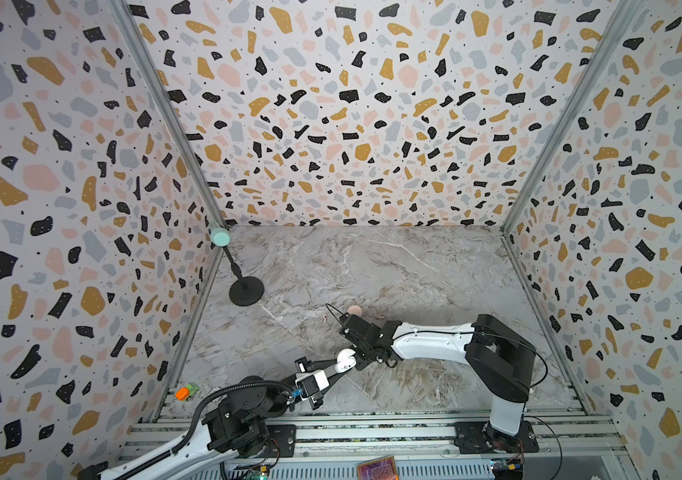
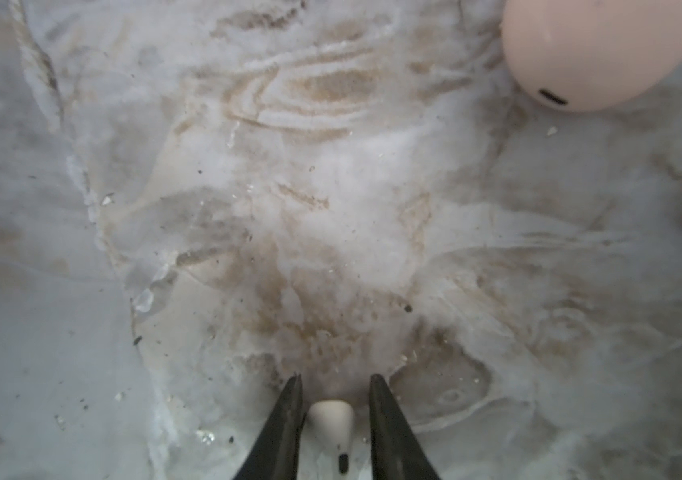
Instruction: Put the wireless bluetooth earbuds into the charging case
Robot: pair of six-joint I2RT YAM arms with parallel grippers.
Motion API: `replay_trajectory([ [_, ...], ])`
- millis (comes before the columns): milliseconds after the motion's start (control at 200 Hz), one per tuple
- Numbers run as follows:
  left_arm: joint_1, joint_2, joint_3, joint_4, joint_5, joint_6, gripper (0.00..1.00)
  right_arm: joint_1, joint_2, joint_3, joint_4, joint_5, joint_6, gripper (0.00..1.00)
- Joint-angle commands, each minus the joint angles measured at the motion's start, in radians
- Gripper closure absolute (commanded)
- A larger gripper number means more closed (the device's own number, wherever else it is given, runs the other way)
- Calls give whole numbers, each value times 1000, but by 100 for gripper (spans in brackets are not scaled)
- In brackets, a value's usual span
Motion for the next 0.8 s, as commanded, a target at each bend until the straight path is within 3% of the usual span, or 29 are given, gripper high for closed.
replay_trajectory([
  [0,-6,-12,-14,38,-9,5,100,9,34,8,-65,24,19,72],
  [796,-6,-15,-14,34,-11,4,100,22,21,33,-171,14,102,69],
])
